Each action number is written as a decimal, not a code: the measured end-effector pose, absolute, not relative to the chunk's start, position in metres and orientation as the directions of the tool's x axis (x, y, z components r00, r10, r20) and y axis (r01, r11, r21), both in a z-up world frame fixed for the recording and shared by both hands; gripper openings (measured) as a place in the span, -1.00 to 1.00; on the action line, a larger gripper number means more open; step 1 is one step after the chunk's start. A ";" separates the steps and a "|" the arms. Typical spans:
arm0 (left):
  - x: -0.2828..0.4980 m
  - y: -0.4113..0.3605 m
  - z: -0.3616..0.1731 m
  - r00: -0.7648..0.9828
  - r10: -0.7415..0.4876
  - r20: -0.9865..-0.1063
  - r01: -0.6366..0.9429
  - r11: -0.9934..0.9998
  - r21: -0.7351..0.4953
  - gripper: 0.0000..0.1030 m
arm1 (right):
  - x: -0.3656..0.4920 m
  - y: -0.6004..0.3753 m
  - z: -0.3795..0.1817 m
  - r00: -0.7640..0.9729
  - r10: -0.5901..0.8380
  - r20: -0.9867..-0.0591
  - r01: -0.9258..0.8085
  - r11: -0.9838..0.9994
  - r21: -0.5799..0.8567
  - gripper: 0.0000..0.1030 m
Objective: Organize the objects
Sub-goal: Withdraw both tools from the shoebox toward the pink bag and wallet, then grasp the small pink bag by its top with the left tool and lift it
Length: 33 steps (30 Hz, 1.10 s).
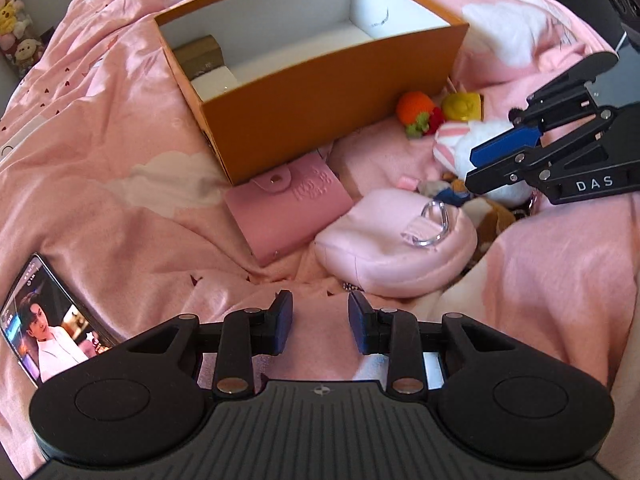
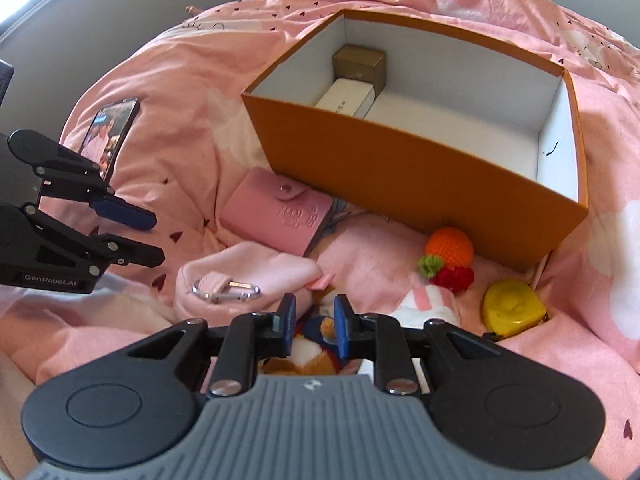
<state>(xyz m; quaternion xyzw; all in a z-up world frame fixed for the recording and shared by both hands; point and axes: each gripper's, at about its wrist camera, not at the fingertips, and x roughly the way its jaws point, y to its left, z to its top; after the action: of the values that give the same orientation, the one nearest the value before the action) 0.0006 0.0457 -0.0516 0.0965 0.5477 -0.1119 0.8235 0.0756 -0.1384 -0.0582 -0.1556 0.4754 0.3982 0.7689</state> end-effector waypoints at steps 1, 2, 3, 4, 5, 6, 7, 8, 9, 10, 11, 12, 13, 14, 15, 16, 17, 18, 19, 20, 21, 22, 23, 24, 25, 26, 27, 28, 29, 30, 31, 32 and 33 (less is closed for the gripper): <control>-0.001 0.041 -0.055 0.374 -0.075 -0.924 0.308 0.950 0.047 -0.26 | 0.074 -0.137 -0.061 0.219 0.455 -0.863 -0.769 0.625 0.134 -0.55; -0.002 0.038 -0.058 0.375 -0.071 -0.924 0.320 0.946 0.057 -0.25 | 0.073 -0.137 -0.063 0.208 0.447 -0.870 -0.778 0.614 0.130 -0.55; -0.003 0.034 -0.060 0.377 -0.066 -0.924 0.332 0.941 0.068 -0.24 | 0.071 -0.135 -0.065 0.193 0.444 -0.875 -0.788 0.601 0.131 -0.55; -0.003 0.030 -0.062 0.381 -0.064 -0.922 0.346 0.935 0.079 -0.23 | 0.071 -0.135 -0.066 0.179 0.441 -0.880 -0.795 0.591 0.135 -0.55; -0.003 0.026 -0.065 0.380 -0.064 -0.923 0.360 0.929 0.084 -0.21 | 0.070 -0.133 -0.068 0.166 0.436 -0.884 -0.802 0.582 0.137 -0.55; -0.003 0.022 -0.068 0.374 -0.061 -0.926 0.375 0.923 0.090 -0.21 | 0.070 -0.133 -0.069 0.153 0.431 -0.889 -0.810 0.570 0.137 -0.54; -0.003 0.019 -0.070 0.369 -0.058 -0.927 0.389 0.916 0.097 -0.21 | 0.069 -0.131 -0.070 0.140 0.427 -0.893 -0.819 0.557 0.138 -0.54; -0.003 0.016 -0.073 0.369 -0.052 -0.928 0.400 0.910 0.108 -0.21 | 0.067 -0.129 -0.072 0.128 0.423 -0.897 -0.828 0.544 0.138 -0.54; -0.002 0.014 -0.075 0.368 -0.048 -0.928 0.403 0.908 0.113 -0.21 | 0.066 -0.127 -0.073 0.125 0.419 -0.899 -0.834 0.535 0.133 -0.50; -0.001 0.014 -0.077 0.369 -0.050 -0.928 0.401 0.910 0.111 -0.21 | 0.065 -0.125 -0.075 0.127 0.415 -0.901 -0.839 0.530 0.126 -0.50; 0.000 0.013 -0.078 0.370 -0.054 -0.927 0.395 0.913 0.104 -0.21 | 0.065 -0.124 -0.075 0.126 0.415 -0.901 -0.841 0.527 0.125 -0.50; 0.000 0.014 -0.078 0.377 -0.058 -0.924 0.389 0.915 0.101 -0.21 | 0.066 -0.125 -0.075 0.123 0.416 -0.901 -0.841 0.526 0.128 -0.50; 0.000 0.014 -0.078 0.390 -0.063 -0.919 0.381 0.919 0.099 -0.21 | 0.067 -0.124 -0.075 0.122 0.417 -0.900 -0.840 0.527 0.130 -0.50; 0.000 0.015 -0.077 0.404 -0.071 -0.912 0.371 0.924 0.092 -0.22 | 0.069 -0.124 -0.074 0.128 0.423 -0.897 -0.835 0.534 0.133 -0.50; 0.001 0.016 -0.075 0.417 -0.084 -0.905 0.355 0.932 0.077 -0.23 | 0.071 -0.125 -0.074 0.129 0.429 -0.894 -0.826 0.545 0.142 -0.51; 0.003 0.018 -0.074 0.429 -0.100 -0.898 0.339 0.939 0.058 -0.23 | 0.074 -0.126 -0.075 0.124 0.436 -0.892 -0.817 0.555 0.158 -0.51; 0.006 0.019 -0.072 0.442 -0.113 -0.890 0.324 0.945 0.041 -0.23 | 0.077 -0.127 -0.075 0.122 0.445 -0.887 -0.804 0.569 0.174 -0.51; 0.008 0.019 -0.071 0.457 -0.122 -0.881 0.315 0.949 0.032 -0.23 | 0.081 -0.127 -0.075 0.125 0.451 -0.884 -0.789 0.585 0.188 -0.51; 0.010 0.018 -0.070 0.471 -0.128 -0.873 0.311 0.950 0.028 -0.23 | 0.084 -0.127 -0.076 0.131 0.453 -0.882 -0.778 0.598 0.192 -0.51; 0.014 0.016 -0.071 0.479 -0.124 -0.869 0.306 0.952 0.033 -0.21 | 0.087 -0.126 -0.076 0.142 0.453 -0.880 -0.768 0.611 0.191 -0.51; 0.017 0.015 -0.071 0.487 -0.124 -0.865 0.302 0.953 0.034 -0.21 | 0.090 -0.124 -0.076 0.151 0.452 -0.879 -0.762 0.619 0.188 -0.51; 0.020 0.016 -0.071 0.493 -0.132 -0.860 0.297 0.954 0.024 -0.20 | 0.092 -0.123 -0.076 0.158 0.452 -0.878 -0.760 0.623 0.184 -0.51; 0.023 0.017 -0.070 0.502 -0.146 -0.853 0.287 0.958 0.005 -0.19 | 0.095 -0.121 -0.076 0.165 0.452 -0.877 -0.759 0.626 0.180 -0.51; 0.025 0.019 -0.070 0.509 -0.159 -0.846 0.280 0.960 -0.012 -0.18 | 0.096 -0.120 -0.077 0.168 0.454 -0.875 -0.760 0.625 0.179 -0.51; 0.028 0.020 -0.070 0.516 -0.169 -0.840 0.274 0.961 -0.024 -0.16 | 0.098 -0.118 -0.077 0.169 0.459 -0.872 -0.761 0.623 0.180 -0.51; 0.030 0.021 -0.071 0.524 -0.176 -0.833 0.267 0.963 -0.035 -0.11 | 0.101 -0.116 -0.078 0.171 0.462 -0.870 -0.762 0.622 0.181 -0.51; 0.033 0.022 -0.072 0.527 -0.178 -0.831 0.259 0.965 -0.042 -0.08 | 0.104 -0.113 -0.079 0.174 0.462 -0.870 -0.762 0.623 0.178 -0.51; 0.035 0.023 -0.073 0.531 -0.177 -0.829 0.249 0.967 -0.047 -0.07 | 0.106 -0.111 -0.080 0.178 0.462 -0.869 -0.762 0.624 0.176 -0.51; 0.037 0.025 -0.074 0.538 -0.179 -0.824 0.234 0.970 -0.057 -0.06 | 0.109 -0.109 -0.082 0.181 0.462 -0.868 -0.761 0.625 0.174 -0.52; 0.039 0.028 -0.074 0.543 -0.182 -0.819 0.223 0.972 -0.068 -0.05 | 0.112 -0.107 -0.082 0.190 0.464 -0.865 -0.757 0.630 0.172 -0.58; 0.040 0.030 -0.073 0.548 -0.185 -0.816 0.211 0.974 -0.079 -0.05 | 0.116 -0.106 -0.083 0.193 0.470 -0.861 -0.753 0.634 0.177 -0.61; 0.041 0.033 -0.072 0.552 -0.185 -0.813 0.200 0.976 -0.086 -0.01 | 0.120 -0.105 -0.082 0.189 0.479 -0.857 -0.746 0.638 0.192 -0.65; 0.041 0.035 -0.072 0.552 -0.188 -0.812 0.195 0.976 -0.094 0.06 | 0.124 -0.105 -0.082 0.186 0.488 -0.853 -0.737 0.643 0.208 -0.66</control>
<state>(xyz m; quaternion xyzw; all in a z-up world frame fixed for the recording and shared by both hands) 0.0413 0.0353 -0.0716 0.0037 0.4604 -0.1087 0.8810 0.1242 -0.1045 -0.0819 -0.1258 0.4943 0.4033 0.7597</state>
